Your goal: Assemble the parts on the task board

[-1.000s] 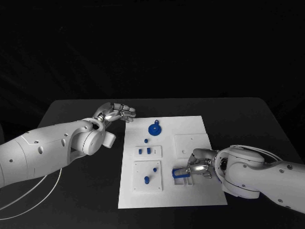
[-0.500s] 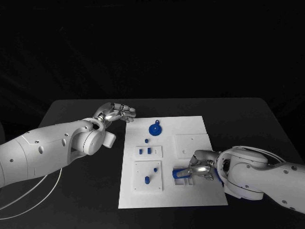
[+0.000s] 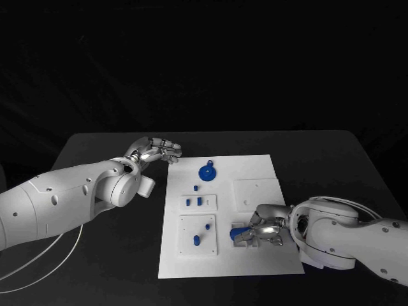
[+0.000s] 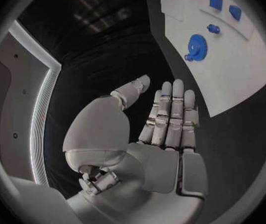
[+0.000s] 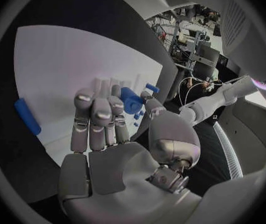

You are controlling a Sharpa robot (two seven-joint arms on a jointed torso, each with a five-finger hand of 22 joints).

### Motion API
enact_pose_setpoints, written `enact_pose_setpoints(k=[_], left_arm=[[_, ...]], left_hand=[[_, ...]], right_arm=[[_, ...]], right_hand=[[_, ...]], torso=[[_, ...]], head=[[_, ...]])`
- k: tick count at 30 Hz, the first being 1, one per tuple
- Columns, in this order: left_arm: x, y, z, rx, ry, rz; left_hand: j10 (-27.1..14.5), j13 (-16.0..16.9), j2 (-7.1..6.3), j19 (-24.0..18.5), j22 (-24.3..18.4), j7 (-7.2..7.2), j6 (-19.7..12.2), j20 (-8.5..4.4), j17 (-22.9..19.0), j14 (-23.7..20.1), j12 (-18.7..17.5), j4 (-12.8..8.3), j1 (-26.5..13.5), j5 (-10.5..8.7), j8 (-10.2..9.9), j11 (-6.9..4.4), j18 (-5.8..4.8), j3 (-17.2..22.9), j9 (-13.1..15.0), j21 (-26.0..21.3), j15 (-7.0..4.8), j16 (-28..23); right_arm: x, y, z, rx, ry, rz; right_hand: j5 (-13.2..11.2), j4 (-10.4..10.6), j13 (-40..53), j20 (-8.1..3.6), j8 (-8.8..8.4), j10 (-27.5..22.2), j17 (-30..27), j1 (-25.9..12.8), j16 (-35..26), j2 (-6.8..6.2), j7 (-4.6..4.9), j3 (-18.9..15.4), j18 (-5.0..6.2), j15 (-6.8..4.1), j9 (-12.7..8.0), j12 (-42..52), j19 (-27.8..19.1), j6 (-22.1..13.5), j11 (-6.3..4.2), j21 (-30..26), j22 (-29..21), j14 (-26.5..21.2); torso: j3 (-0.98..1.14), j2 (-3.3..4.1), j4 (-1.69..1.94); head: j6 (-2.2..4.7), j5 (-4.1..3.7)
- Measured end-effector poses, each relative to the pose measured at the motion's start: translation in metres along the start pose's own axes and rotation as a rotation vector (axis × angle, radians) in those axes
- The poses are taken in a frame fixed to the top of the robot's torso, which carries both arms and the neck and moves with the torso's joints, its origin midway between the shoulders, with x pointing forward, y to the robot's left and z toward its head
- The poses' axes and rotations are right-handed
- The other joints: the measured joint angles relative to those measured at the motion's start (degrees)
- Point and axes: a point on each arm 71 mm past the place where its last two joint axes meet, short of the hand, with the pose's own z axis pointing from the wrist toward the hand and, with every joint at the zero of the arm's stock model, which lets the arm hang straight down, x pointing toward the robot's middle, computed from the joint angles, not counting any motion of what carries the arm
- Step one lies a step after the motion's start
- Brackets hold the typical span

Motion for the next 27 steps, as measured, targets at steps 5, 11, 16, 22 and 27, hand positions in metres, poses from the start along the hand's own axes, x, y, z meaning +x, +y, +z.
enact_pose_setpoints(k=[5, 11, 16, 22, 27], left_arm=[[-0.0001, 0.0001, 0.0, 0.0, 0.0, 0.0], [-0.0002, 0.0001, 0.0, -0.001, -0.001, 0.0], [-0.0002, 0.0001, 0.0, -0.001, -0.001, 0.0], [-0.0003, 0.0002, 0.0, -0.001, -0.001, 0.0], [-0.0002, 0.0002, 0.0, -0.001, -0.001, 0.0]], left_hand=[[0.0, 0.0, 0.0, 0.0, -0.01, 0.0, 0.0, 0.0, 0.0, 0.0, 0.0, 0.0, 0.0, 0.0, 0.0, 0.0, 0.0, 0.0, 0.0, 0.0, 0.0, 0.0], [0.0, -0.05, 0.0, 0.0, -0.01, 0.0, 0.0, 0.0, 0.06, 0.0, 0.0, 0.0, 0.0, 0.0, 0.0, 0.0, 0.0, 0.0, 0.0, 0.0, 0.0, 0.0], [0.0, -0.04, 0.0, 0.0, -0.01, 0.0, 0.0, 0.0, 0.06, 0.0, 0.0, 0.0, 0.0, 0.0, 0.0, 0.0, 0.0, 0.0, 0.0, 0.0, 0.0, 0.0], [0.0, -0.04, 0.0, 0.0, -0.01, 0.0, 0.0, 0.0, 0.11, 0.0, 0.0, 0.0, 0.0, 0.0, 0.0, 0.0, 0.0, 0.0, 0.01, 0.0, 0.0, 0.0], [0.0, -0.04, 0.0, 0.0, 0.04, 0.0, 0.0, 0.0, 0.17, 0.0, 0.0, 0.18, 0.0, 0.0, 0.0, 0.0, 0.0, -0.09, 0.01, 0.0, 0.0, 0.0]], right_arm=[[-0.0002, -0.0021, -0.0005, -0.003, 0.006, 0.003], [-0.0004, -0.0029, -0.0006, -0.006, 0.007, 0.004], [-0.0008, -0.0039, -0.0003, -0.006, 0.006, 0.004], [-0.0001, -0.0033, -0.0001, -0.008, 0.014, -0.009], [0.0013, -0.0027, 0.0003, -0.003, 0.032, -0.036]], right_hand=[[2.31, -1.08, 0.0, 0.04, -0.24, 0.0, 0.07, 0.32, 0.0, 1.42, 0.0, 0.37, 0.0, 0.01, -0.23, 0.0, 0.04, 0.0, 0.0, 0.0, 0.0, 0.0], [-7.34, 3.67, 0.0, 0.75, -0.79, 0.31, 0.07, 5.42, -0.44, -3.75, -0.36, 15.88, 0.0, 0.35, -0.94, -0.39, 0.74, 0.37, 0.31, -0.35, 0.0, 0.25], [-8.88, 6.16, 0.05, 1.0, -0.43, 0.51, 0.07, 4.96, -0.44, -7.2, -0.36, 21.37, 0.0, 0.29, -0.98, -0.4, 1.51, 0.38, 0.52, -0.04, 0.0, 0.73], [-8.82, 7.4, 0.08, 0.94, -0.12, 0.54, 0.06, 3.35, -0.44, -9.95, -0.15, 20.42, 0.01, 0.3, -0.98, -0.4, 1.61, 0.61, 0.55, 0.05, 0.0, 0.95], [-8.71, 8.65, 0.08, 1.01, -0.12, 0.61, 0.06, 1.55, -0.44, -11.75, 0.08, 18.7, 0.01, 0.36, -0.97, -0.39, 1.7, 0.39, 0.62, 0.05, 0.0, 1.03]], torso=[[0.0, 0.0, 0.02], [-0.02, 0.0, 0.03], [-0.02, -0.01, 0.03], [-0.03, -0.01, 0.02], [-0.03, -0.02, 0.02]], head=[[-0.01, -0.03], [0.03, -0.08], [0.09, -0.12], [0.16, -0.16], [0.23, -0.2]])
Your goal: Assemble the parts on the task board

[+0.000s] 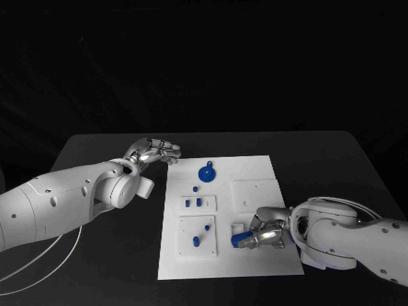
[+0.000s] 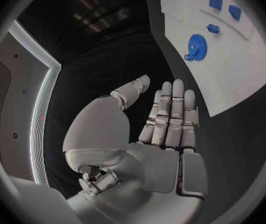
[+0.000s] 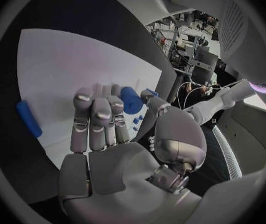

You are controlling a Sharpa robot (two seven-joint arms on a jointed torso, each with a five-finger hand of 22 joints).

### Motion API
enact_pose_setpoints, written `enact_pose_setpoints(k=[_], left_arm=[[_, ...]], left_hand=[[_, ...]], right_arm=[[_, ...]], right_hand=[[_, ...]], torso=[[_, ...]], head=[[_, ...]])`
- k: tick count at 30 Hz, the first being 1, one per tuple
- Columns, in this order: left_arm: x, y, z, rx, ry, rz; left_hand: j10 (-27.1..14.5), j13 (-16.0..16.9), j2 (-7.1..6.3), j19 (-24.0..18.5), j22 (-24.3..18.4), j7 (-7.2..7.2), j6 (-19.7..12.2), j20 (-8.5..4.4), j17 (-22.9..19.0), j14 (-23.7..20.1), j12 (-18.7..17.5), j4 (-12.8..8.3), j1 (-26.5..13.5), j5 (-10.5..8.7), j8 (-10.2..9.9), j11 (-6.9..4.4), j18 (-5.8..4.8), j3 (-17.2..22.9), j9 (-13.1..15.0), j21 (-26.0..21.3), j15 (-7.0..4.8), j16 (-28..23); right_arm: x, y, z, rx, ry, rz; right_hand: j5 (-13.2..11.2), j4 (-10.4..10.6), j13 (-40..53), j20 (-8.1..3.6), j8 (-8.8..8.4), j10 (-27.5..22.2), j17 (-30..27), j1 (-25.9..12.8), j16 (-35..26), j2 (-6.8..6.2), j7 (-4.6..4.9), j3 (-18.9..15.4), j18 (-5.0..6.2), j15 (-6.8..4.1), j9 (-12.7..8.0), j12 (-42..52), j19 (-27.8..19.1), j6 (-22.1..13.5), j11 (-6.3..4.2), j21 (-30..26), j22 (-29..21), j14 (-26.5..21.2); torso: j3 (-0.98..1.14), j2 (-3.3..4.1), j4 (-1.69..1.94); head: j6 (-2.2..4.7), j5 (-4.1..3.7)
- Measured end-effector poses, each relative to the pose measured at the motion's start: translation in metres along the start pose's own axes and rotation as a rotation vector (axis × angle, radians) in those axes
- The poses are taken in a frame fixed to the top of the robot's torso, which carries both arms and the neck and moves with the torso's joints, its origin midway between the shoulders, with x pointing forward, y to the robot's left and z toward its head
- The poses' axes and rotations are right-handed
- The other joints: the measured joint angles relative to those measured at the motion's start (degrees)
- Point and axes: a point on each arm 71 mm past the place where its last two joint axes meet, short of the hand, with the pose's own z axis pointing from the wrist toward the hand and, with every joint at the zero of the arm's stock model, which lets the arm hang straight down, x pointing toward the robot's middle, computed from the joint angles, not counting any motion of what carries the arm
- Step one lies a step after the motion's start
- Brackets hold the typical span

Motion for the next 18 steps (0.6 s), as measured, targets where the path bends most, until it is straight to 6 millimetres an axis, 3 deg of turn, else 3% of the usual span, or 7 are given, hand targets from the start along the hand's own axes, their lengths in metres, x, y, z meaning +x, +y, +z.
enact_pose_setpoints(k=[4, 8, 12, 16, 18], left_arm=[[-0.0001, 0.0001, 0.0, 0.0, 0.0, 0.0], [-0.0001, 0.0001, 0.0, -0.001, 0.0, 0.0], [-0.0001, 0.0002, -0.0001, -0.001, 0.0, 0.0], [-0.0002, 0.0002, -0.0002, -0.001, 0.0, 0.0], [-0.0002, 0.0002, -0.0002, -0.002, 0.0, 0.0]], left_hand=[[0.0, 0.0, 0.0, 0.0, 0.0, 0.0, 0.0, 0.0, 0.0, 0.0, 0.0, 0.11, 0.0, 0.0, 0.0, 0.0, 0.0, 0.11, 0.0, -0.19, 0.0, 0.0], [0.0, 0.0, 0.0, 0.0, 0.0, 0.0, 0.0, 0.0, 0.07, 0.0, 0.0, 0.11, 0.0, 0.0, 0.0, 0.0, 0.0, 0.11, -0.03, -0.23, 0.0, -0.22], [0.0, -0.05, 0.0, 0.0, -0.01, 0.0, 0.0, 0.0, 0.15, 0.0, 0.0, 0.24, 0.0, 0.0, 0.0, 0.0, 0.0, -0.02, -0.05, -0.23, 0.0, -0.22], [-0.21, -0.05, 0.0, 0.0, 0.05, 0.0, 0.0, 0.0, 0.23, 0.0, 0.0, 0.24, 0.0, 0.0, 0.0, 0.21, 0.0, -0.02, -0.05, -0.23, 0.0, -0.22], [-0.21, -0.05, 0.23, 0.0, 0.05, 0.0, 0.0, 0.0, 0.23, 0.0, 0.0, 0.39, -0.22, 0.0, 0.0, 0.21, 0.0, 0.14, -0.05, -0.23, 0.0, -0.22]], right_arm=[[0.0001, -0.0003, 0.0004, 0.009, 0.0, -0.032], [-0.0004, -0.0001, 0.0007, 0.015, -0.007, -0.063], [-0.0009, 0.0003, 0.0008, 0.017, -0.011, -0.084], [-0.0016, 0.0004, 0.0006, 0.019, -0.016, -0.104], [-0.002, 0.0002, 0.0005, 0.021, -0.019, -0.112]], right_hand=[[0.05, 0.72, 0.0, 0.0, 0.0, 0.0, 0.0, -0.8, -0.23, -0.8, 0.0, -1.04, 0.0, 0.01, 0.09, 0.0, 0.0, 0.01, 0.0, 0.0, 0.0, 0.01], [0.05, 2.65, 0.0, 0.0, 0.01, 0.01, -0.06, -1.86, -0.23, 0.28, 0.07, -0.64, 0.0, 0.01, 0.23, 0.0, 0.0, 0.07, 0.0, 0.0, 0.0, 0.02], [0.05, 5.08, 0.0, 0.01, 0.03, 0.01, -0.06, -0.59, -0.23, 0.89, 0.15, 2.49, 0.1, 0.02, 0.39, 0.01, 0.0, 0.18, 0.0, 0.0, 0.0, 0.03], [0.05, 5.21, 0.06, 0.01, 0.31, 0.01, -0.06, 0.67, -0.23, -0.26, 0.35, 3.55, 0.14, 0.03, 0.47, 0.01, 0.0, -0.02, 0.0, 0.0, 0.0, 0.04], [0.05, 5.2, 0.05, 0.01, 0.34, 0.01, -0.07, 0.44, -0.23, -1.52, 0.35, 3.47, 0.16, 0.03, 0.47, 0.01, 0.0, -0.02, 0.01, 0.0, 0.0, 0.04]], torso=[[0.0, 0.0, 0.0], [-0.01, 0.0, 0.01], [-0.02, 0.0, 0.02], [-0.02, 0.0, 0.02], [-0.02, 0.0, 0.02]], head=[[0.03, -0.04], [0.1, -0.1], [0.14, -0.12], [0.15, -0.13], [0.18, -0.14]])
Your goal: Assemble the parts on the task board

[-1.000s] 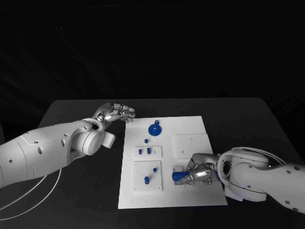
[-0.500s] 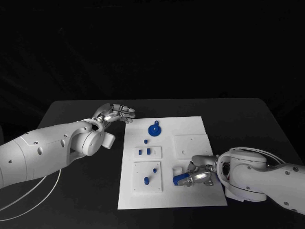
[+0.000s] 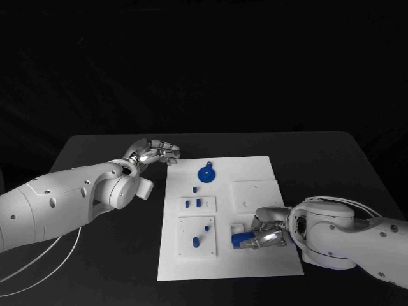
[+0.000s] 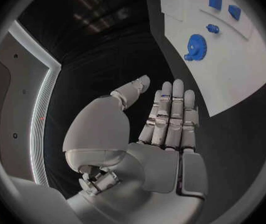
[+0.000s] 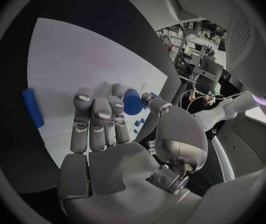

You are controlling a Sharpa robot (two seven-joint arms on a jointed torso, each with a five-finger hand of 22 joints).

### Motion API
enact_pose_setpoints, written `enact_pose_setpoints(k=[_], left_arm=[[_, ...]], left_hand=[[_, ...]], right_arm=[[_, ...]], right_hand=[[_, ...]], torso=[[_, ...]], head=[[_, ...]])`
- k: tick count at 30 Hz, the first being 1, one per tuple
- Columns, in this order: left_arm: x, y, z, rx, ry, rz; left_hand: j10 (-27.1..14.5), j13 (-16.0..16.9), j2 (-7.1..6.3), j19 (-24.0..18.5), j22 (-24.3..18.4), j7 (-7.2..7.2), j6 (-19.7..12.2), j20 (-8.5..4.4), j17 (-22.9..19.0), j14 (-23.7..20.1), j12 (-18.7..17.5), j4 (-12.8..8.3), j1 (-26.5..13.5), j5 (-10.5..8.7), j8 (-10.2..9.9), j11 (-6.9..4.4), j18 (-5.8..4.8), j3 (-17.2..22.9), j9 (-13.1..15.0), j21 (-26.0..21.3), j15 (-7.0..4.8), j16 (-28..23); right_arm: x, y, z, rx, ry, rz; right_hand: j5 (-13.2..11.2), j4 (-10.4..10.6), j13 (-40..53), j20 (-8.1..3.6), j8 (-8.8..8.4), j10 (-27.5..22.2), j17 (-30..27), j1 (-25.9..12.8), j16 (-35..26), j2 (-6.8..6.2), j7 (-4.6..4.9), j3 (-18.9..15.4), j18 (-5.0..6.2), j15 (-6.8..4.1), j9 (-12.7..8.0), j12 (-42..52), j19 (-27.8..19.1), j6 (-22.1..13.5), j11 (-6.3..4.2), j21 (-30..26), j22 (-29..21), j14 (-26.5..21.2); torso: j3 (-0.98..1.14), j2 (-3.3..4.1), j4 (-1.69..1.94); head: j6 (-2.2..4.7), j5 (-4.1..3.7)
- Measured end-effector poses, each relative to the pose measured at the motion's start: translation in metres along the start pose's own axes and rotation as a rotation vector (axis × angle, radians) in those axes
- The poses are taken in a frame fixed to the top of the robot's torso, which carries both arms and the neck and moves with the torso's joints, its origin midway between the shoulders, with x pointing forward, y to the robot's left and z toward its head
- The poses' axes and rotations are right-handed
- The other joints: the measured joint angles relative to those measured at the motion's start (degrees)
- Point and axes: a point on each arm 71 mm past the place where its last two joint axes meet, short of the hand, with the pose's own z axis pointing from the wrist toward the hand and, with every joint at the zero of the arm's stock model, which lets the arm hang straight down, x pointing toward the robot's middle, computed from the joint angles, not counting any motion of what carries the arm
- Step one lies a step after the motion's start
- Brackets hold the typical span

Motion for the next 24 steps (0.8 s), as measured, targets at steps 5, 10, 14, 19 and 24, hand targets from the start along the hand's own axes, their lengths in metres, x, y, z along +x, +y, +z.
enact_pose_setpoints(k=[5, 10, 14, 19, 24], left_arm=[[-0.0001, 0.0001, 0.0, 0.0, 0.0, 0.0], [-0.0004, 0.0002, 0.0, -0.001, -0.001, 0.0], [-0.0005, 0.0003, 0.0, -0.001, -0.001, 0.001], [-0.0006, 0.0004, 0.0, -0.001, -0.001, 0.001], [-0.0008, 0.0005, 0.0, -0.001, -0.002, 0.001]], left_hand=[[0.0, 0.0, 0.0, 0.0, 0.0, 0.0, 0.0, 0.0, 0.05, 0.0, 0.0, 0.0, 0.0, 0.0, 0.0, 0.0, 0.0, 0.0, 0.0, 0.0, 0.0, 0.0], [0.0, 0.01, 0.0, 0.0, -0.01, 0.0, 0.0, 0.0, 0.05, 0.0, 0.0, 0.06, 0.0, 0.0, 0.0, 0.0, 0.0, -0.06, 0.0, 0.0, 0.0, 0.0], [0.0, 0.0, 0.0, 0.0, -0.01, 0.0, 0.0, 0.0, 0.08, 0.0, 0.0, 0.15, 0.0, 0.0, 0.0, 0.0, 0.0, -0.15, 0.0, 0.0, 0.0, 0.0], [0.0, 0.01, 0.0, 0.0, 0.04, 0.0, 0.0, 0.0, 0.11, 0.0, 0.0, 0.15, 0.0, 0.0, 0.0, 0.0, 0.0, -0.15, 0.01, 0.0, 0.0, -0.22], [0.0, 0.01, 0.0, 0.0, 0.04, 0.0, 0.0, 0.0, 0.16, 0.0, 0.0, 0.15, 0.0, 0.0, 0.0, -0.01, 0.0, -0.15, -0.04, 0.0, 0.0, -0.22]], right_arm=[[-0.0007, -0.0006, -0.0003, 0.004, -0.016, -0.026], [-0.0013, 0.0003, -0.001, -0.003, -0.043, -0.059], [-0.0028, 0.0002, -0.0021, -0.009, -0.074, -0.086], [-0.006, -0.0026, -0.0045, -0.007, -0.12, -0.125], [-0.0081, -0.0046, -0.0097, -0.007, -0.166, -0.165]], right_hand=[[0.0, -0.82, 0.09, 0.05, -0.05, 0.0, 0.0, -0.63, -0.23, -2.89, 0.36, -4.0, 0.06, 0.01, -0.11, -0.22, -0.05, -0.36, 0.0, 0.0, 0.0, 0.0], [0.0, -3.67, 0.25, -0.1, -0.19, -0.75, 0.0, -0.92, -0.56, -3.18, 0.4, -10.32, 0.38, -0.03, 0.04, -0.39, -1.17, -1.24, -0.1, -0.28, 0.0, -0.27], [0.27, -6.49, 0.25, -0.51, -0.22, -0.77, 0.0, -0.44, -0.89, -3.15, 0.26, -13.91, 0.37, -0.21, 0.13, -0.45, -1.77, -1.5, -0.11, -0.69, 0.0, -0.49], [0.27, -7.5, 0.24, -0.5, -0.21, -0.77, 0.0, -0.05, -0.9, -3.37, 0.25, -14.92, 0.38, -0.2, 0.3, -0.45, -1.77, -1.51, -0.11, -0.77, 0.0, -0.5], [0.27, -7.51, 0.24, -0.5, -0.21, -0.76, 0.0, -0.05, -0.9, -3.37, 0.25, -14.92, 0.38, -0.14, 0.28, -0.45, -1.77, -1.51, -0.11, -1.1, 0.0, -0.56]], torso=[[0.0, -0.01, -0.01], [0.02, -0.01, -0.03], [0.04, -0.01, -0.02], [0.05, 0.0, -0.03], [0.05, 0.0, -0.03]], head=[[0.09, -0.04], [0.15, -0.05], [0.21, -0.05], [0.23, -0.05], [0.2, 0.0]])
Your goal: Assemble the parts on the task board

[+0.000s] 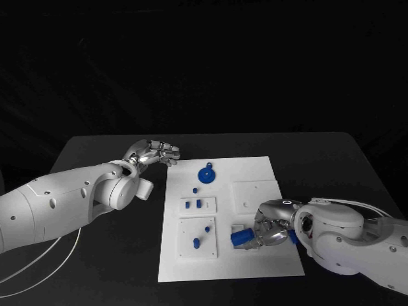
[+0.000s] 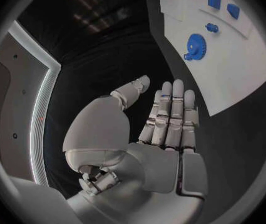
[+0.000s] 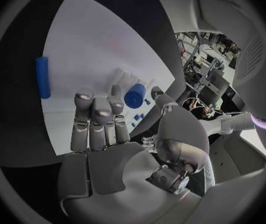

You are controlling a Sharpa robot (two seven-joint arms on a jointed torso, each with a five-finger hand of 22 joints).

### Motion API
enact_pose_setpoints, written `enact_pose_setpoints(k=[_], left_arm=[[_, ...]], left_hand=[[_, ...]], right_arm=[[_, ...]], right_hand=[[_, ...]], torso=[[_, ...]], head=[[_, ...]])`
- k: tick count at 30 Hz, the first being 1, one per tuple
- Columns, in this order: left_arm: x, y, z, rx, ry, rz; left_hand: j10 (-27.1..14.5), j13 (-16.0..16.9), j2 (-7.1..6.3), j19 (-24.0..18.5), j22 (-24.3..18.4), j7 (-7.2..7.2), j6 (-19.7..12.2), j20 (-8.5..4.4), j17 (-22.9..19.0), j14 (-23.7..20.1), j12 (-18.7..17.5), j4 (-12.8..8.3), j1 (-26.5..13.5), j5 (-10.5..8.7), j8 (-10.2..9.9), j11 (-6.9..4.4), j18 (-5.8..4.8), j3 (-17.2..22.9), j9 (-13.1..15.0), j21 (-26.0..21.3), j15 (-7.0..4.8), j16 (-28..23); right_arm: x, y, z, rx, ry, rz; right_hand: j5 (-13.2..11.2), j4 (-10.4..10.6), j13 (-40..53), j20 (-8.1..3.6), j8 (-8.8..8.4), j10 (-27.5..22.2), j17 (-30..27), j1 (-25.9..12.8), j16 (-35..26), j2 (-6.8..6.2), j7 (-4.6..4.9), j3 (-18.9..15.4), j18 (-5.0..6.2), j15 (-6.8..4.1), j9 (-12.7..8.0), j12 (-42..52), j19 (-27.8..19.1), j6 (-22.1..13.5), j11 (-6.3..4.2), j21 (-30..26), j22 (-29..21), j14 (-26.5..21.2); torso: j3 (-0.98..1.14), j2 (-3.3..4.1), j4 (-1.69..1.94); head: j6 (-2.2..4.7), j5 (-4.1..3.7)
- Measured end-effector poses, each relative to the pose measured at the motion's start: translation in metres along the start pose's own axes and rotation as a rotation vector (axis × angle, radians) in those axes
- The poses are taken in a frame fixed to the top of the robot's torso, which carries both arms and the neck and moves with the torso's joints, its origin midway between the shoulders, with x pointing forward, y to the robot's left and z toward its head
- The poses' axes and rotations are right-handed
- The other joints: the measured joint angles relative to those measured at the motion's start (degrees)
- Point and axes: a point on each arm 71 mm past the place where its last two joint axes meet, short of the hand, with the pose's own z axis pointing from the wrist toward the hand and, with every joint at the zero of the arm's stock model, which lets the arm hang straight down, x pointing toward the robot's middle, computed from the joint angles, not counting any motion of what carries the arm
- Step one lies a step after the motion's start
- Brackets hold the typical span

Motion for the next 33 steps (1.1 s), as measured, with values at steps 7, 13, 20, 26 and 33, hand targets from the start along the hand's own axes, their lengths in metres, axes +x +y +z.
enact_pose_setpoints(k=[7, 13, 20, 26, 33], left_arm=[[0.0, 0.0, 0.0, 0.0, -0.001, 0.0], [-0.001, 0.0, 0.0, -0.001, -0.002, 0.001], [-0.001, 0.0, 0.0, -0.001, -0.002, 0.001], [-0.001, 0.001, 0.0, -0.001, -0.003, 0.001], [-0.001, 0.001, 0.0, -0.002, -0.003, 0.001]], left_hand=[[0.0, -0.05, 0.0, 0.0, 0.0, 0.0, 0.0, 0.0, 0.05, 0.0, 0.0, 0.0, 0.0, 0.0, 0.0, 0.0, 0.0, 0.0, 0.0, 0.0, 0.0, 0.0], [0.0, -0.05, -0.01, 0.0, -0.01, 0.0, 0.0, 0.0, 0.05, 0.0, 0.0, 0.0, -0.01, 0.0, 0.0, 0.0, 0.0, 0.0, 0.0, 0.0, 0.0, 0.0], [0.0, -0.04, -0.23, 0.0, 0.04, 0.0, 0.0, 0.0, 0.11, 0.0, 0.0, 0.0, -0.23, 0.0, 0.0, 0.0, 0.0, 0.0, 0.01, 0.0, 0.0, 0.0], [0.0, -0.04, -0.23, 0.0, 0.04, 0.0, 0.0, 0.0, 0.14, 0.0, 0.0, 0.0, -0.23, 0.0, 0.0, 0.0, 0.0, 0.0, 0.01, 0.0, 0.0, 0.0], [0.0, -0.04, -0.23, 0.0, 0.03, 0.0, 0.0, 0.0, 0.18, 0.0, 0.0, 0.0, -0.23, 0.0, 0.0, 0.0, 0.0, 0.0, 0.01, 0.0, 0.0, 0.0]], right_arm=[[-0.005, -0.001, -0.003, -0.004, -0.076, -0.076], [-0.011, 0.004, -0.005, -0.039, -0.154, -0.12], [-0.019, 0.012, -0.007, -0.124, -0.26, -0.156], [-0.021, 0.024, -0.006, -0.204, -0.293, -0.194], [-0.019, 0.033, 0.001, -0.246, -0.299, -0.253]], right_hand=[[0.0, -0.98, -0.01, 0.0, 0.0, 0.01, 0.0, 1.23, -0.28, -0.28, -0.01, -0.98, 0.0, 0.02, -0.11, -0.21, 0.0, 0.0, 0.0, -0.34, 0.0, -0.02], [0.0, -4.45, -0.15, -0.31, -1.29, -0.83, -0.12, 4.22, -0.94, -0.47, 0.3, -2.75, -0.02, 0.56, -0.8, -0.79, -0.71, -1.95, 0.84, -1.23, -0.22, -0.58], [0.62, -9.51, -0.15, -0.19, -2.33, -1.92, -0.12, 7.67, -1.16, -0.48, 0.43, -3.9, -0.02, 1.31, -1.28, -0.95, -1.2, -3.69, 1.93, -2.01, -0.46, -1.34], [2.45, -11.5, -0.15, 0.01, -2.11, -1.94, 0.01, 9.74, -1.38, -0.51, 0.58, -3.8, -0.03, 1.52, -1.18, -0.95, -1.02, -3.75, 1.94, -2.01, -0.47, -1.54], [3.06, -11.86, -0.28, 0.52, -0.25, -1.17, 0.18, 9.78, -1.38, -0.47, 0.3, -3.62, -0.03, 1.21, -0.35, -0.75, -0.49, -1.48, 1.19, -2.01, -0.35, -1.21]], torso=[[-0.03, -0.01, -0.02], [-0.03, -0.01, 0.01], [-0.03, -0.01, 0.03], [-0.03, -0.01, 0.02], [-0.03, 0.0, 0.0]], head=[[-0.01, -0.05], [0.02, -0.06], [-0.09, -0.06], [-0.34, -0.03], [-0.55, 0.01]])
